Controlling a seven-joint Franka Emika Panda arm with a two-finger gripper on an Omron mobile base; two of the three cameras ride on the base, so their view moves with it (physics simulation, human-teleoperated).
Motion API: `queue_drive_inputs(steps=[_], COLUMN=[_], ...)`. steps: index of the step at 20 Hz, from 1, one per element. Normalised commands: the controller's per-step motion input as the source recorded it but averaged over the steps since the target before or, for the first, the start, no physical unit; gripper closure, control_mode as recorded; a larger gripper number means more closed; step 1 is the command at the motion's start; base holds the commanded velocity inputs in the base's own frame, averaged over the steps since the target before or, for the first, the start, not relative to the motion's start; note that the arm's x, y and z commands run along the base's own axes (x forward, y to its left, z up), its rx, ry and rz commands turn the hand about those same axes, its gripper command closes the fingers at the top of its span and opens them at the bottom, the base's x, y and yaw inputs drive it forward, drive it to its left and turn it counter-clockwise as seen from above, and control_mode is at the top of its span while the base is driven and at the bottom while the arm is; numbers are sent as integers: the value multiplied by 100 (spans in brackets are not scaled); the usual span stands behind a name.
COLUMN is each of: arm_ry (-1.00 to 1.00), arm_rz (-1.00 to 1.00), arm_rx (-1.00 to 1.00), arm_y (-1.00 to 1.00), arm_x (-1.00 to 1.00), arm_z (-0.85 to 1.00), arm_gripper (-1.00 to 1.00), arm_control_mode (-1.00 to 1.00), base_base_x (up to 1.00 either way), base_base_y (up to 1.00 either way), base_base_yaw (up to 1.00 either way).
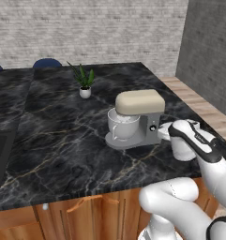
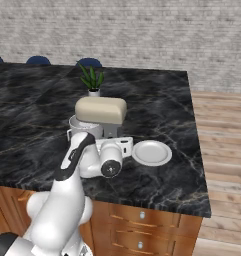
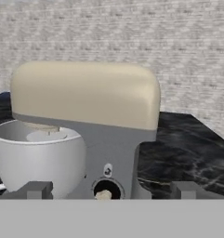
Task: Add butter and sugar cubes to the stand mixer bowl and then turn on the stand mixer to begin making frosting.
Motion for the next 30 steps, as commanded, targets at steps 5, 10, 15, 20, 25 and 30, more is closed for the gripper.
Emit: queue_drive_inputs(steps=[5, 10, 15, 20, 25, 30], arm_ry=[0, 0, 0, 0, 0, 0], arm_rz=[-9, -7, -3, -1, -1, -4], arm_rx=[0, 0, 0, 0, 0, 0], arm_y=[27, 27, 8, 1, 5, 24], arm_x=[23, 4, 0, 1, 0, 1], arm_z=[-28, -20, -21, -16, -19, -27], arm_gripper=[-100, -100, -100, -100, -100, -100], arm_control_mode=[-100, -100, -100, -100, -100, -100], base_base_x=[0, 0, 0, 0, 0, 0], base_base_y=[0, 0, 0, 0, 0, 0], base_base_yaw=[0, 0, 0, 0, 0, 0])
